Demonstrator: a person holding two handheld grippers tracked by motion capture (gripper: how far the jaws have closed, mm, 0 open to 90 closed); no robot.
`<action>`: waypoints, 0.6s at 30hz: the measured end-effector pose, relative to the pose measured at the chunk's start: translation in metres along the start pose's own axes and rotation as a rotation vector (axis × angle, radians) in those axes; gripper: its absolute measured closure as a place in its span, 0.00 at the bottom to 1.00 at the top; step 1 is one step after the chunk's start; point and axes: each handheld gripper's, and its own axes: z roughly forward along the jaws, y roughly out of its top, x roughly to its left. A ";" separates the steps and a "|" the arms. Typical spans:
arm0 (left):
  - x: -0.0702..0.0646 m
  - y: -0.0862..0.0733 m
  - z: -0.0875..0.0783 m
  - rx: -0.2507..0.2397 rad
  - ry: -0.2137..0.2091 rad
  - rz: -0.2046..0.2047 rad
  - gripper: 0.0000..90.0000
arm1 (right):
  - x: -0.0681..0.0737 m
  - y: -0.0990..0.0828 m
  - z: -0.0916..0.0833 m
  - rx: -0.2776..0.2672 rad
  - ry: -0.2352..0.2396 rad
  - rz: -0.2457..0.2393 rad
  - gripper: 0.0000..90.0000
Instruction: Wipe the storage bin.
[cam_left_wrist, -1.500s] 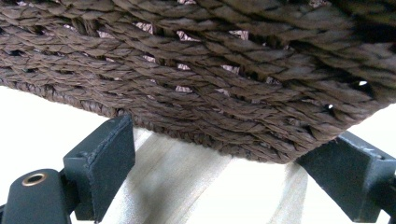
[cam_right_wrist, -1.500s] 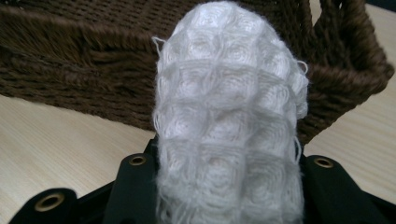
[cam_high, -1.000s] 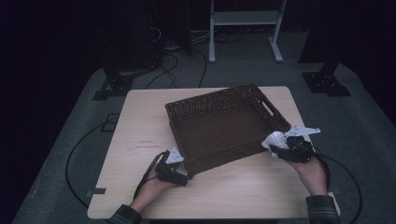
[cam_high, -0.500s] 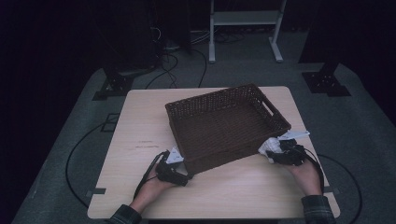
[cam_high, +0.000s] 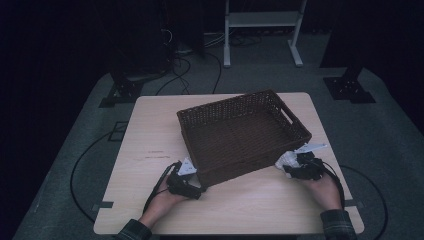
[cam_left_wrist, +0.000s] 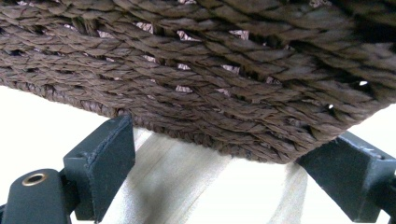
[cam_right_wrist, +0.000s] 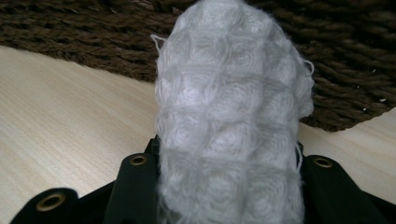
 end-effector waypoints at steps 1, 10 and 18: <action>0.000 0.000 0.000 0.000 0.000 0.001 0.12 | 0.000 0.000 0.000 0.000 0.000 0.000 0.62; 0.000 0.000 0.000 0.001 0.000 0.001 0.12 | 0.008 0.011 -0.019 -0.065 0.006 -0.022 0.62; 0.000 0.000 0.000 -0.001 0.000 0.000 0.12 | 0.019 0.022 -0.039 -0.129 0.015 -0.053 0.62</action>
